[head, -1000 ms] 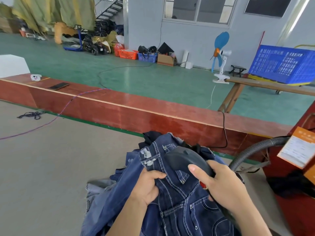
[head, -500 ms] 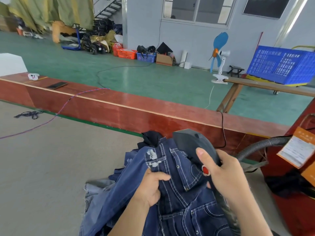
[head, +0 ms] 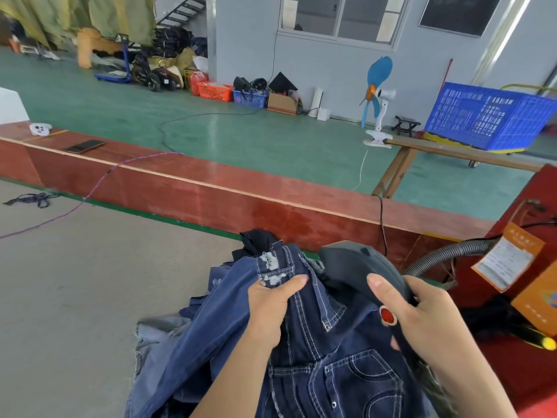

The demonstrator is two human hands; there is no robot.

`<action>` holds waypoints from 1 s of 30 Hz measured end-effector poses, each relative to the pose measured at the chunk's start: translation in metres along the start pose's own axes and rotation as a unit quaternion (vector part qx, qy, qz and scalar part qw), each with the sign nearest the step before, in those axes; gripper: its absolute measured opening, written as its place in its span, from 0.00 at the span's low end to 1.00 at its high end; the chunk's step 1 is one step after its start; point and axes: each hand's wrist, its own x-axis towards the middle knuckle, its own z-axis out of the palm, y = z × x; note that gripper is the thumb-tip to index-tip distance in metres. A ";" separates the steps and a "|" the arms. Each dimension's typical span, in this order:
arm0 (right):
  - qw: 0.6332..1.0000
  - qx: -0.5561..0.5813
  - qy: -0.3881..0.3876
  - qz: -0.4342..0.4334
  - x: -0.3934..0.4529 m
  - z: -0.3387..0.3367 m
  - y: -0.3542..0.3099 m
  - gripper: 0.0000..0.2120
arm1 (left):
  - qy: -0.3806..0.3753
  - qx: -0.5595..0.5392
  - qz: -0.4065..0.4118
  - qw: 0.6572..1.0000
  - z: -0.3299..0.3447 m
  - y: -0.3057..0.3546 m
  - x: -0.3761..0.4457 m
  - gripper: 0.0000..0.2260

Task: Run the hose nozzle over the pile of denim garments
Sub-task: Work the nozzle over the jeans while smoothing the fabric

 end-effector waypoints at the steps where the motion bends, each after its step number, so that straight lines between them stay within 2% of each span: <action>1: 1.000 -0.008 -0.004 0.004 0.000 0.000 0.001 0.29 | 0.003 0.011 -0.032 0.999 -0.004 0.003 0.002 0.28; 2: 1.000 -0.018 -0.015 0.014 0.000 0.001 0.003 0.31 | 0.002 0.030 -0.058 0.998 -0.009 0.008 0.005 0.30; 4: 0.996 -0.043 -0.060 0.044 0.000 0.007 0.006 0.32 | 0.018 0.065 -0.069 0.995 -0.022 0.017 0.012 0.24; 6: 0.988 -0.077 -0.116 0.062 -0.001 0.016 0.009 0.29 | 0.058 0.054 -0.075 0.994 -0.034 0.025 0.020 0.21; 9: 0.970 -0.159 -0.176 0.050 -0.001 0.031 0.013 0.26 | 0.065 0.002 -0.100 0.993 -0.044 0.025 0.026 0.29; 11: 0.961 -0.204 -0.184 0.040 -0.001 0.033 0.014 0.26 | 0.063 0.008 -0.124 0.990 -0.040 0.018 0.021 0.40; 13: 0.958 -0.214 -0.189 0.041 -0.001 0.031 0.015 0.26 | 0.063 0.000 -0.135 0.989 -0.036 0.008 0.015 0.45; 16: 0.957 -0.215 -0.190 0.052 -0.003 0.024 0.017 0.27 | 0.026 0.014 -0.153 0.988 -0.030 0.000 0.016 0.33; 19: 0.960 -0.200 -0.188 0.063 -0.003 0.013 0.019 0.28 | -0.004 0.035 -0.136 0.990 -0.026 0.000 0.019 0.22; 22: 0.971 -0.160 -0.166 0.066 -0.004 -0.002 0.015 0.33 | -0.003 0.021 -0.075 0.997 -0.021 0.004 0.016 0.19; 25: 0.988 -0.104 -0.106 0.044 -0.006 -0.011 0.008 0.35 | 0.003 0.005 0.006 1.000 -0.015 0.008 0.012 0.14; 28: 0.996 -0.049 -0.067 0.022 -0.007 -0.014 0.001 0.28 | -0.006 -0.027 0.017 0.999 -0.011 0.012 0.006 0.14; 30: 0.997 -0.036 -0.063 0.018 -0.009 -0.014 -0.004 0.29 | -0.023 -0.043 0.012 0.999 -0.011 0.015 0.002 0.13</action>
